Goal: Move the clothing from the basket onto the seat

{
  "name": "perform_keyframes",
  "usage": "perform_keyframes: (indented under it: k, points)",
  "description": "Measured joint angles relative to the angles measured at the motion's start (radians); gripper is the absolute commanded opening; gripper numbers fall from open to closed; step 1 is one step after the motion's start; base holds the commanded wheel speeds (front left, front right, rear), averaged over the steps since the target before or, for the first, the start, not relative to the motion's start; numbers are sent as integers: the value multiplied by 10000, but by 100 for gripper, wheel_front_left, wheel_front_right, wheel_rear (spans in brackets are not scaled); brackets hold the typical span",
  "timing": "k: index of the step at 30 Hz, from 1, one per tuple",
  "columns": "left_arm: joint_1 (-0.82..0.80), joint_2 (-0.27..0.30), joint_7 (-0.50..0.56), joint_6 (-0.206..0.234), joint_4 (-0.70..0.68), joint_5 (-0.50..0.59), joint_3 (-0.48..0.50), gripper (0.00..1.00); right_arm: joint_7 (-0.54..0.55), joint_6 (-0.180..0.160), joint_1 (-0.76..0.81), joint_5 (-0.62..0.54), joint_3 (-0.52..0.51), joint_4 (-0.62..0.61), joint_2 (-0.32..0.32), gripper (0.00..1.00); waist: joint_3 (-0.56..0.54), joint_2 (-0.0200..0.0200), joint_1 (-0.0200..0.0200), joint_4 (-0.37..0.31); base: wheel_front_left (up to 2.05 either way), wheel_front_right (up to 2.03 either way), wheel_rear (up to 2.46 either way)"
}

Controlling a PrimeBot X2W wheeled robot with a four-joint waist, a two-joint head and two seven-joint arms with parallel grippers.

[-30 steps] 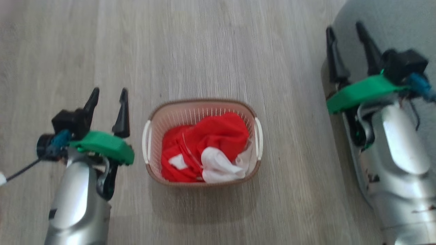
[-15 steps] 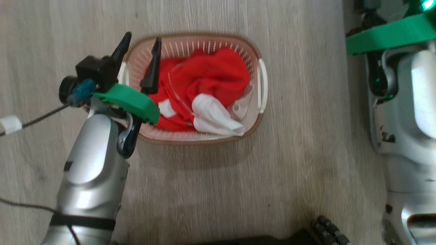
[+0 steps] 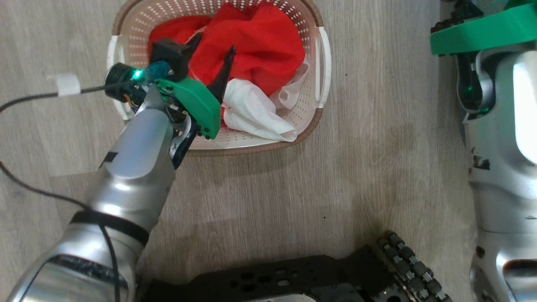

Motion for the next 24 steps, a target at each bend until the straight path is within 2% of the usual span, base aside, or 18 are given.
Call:
perform_keyframes:
  k: [5, 13, 18, 24]
  points:
    - [-715, 6, 0, 0, 1091, -217, -1218, 100, 0, 0, 0, -75, 81, -150, 8, 100, 215, 0, -2, -165, 0, 0, 0]
    - [-1879, 6, -2, 0, 1363, -408, -3150, 100, 0, 0, -121, -71, 201, -336, 88, 100, 651, 0, -1, -495, 0, 0, 0]
    - [-2522, 31, -44, 0, 1894, 257, -4063, 100, 0, 0, -263, -29, 322, -579, 190, 100, 983, 0, 0, -727, 0, 0, 0]
    - [-2967, 380, -44, 6, 2433, 805, -4516, 100, 0, 0, -299, 213, 485, -844, 203, 100, 1323, 0, 0, -1168, 0, 0, 0]
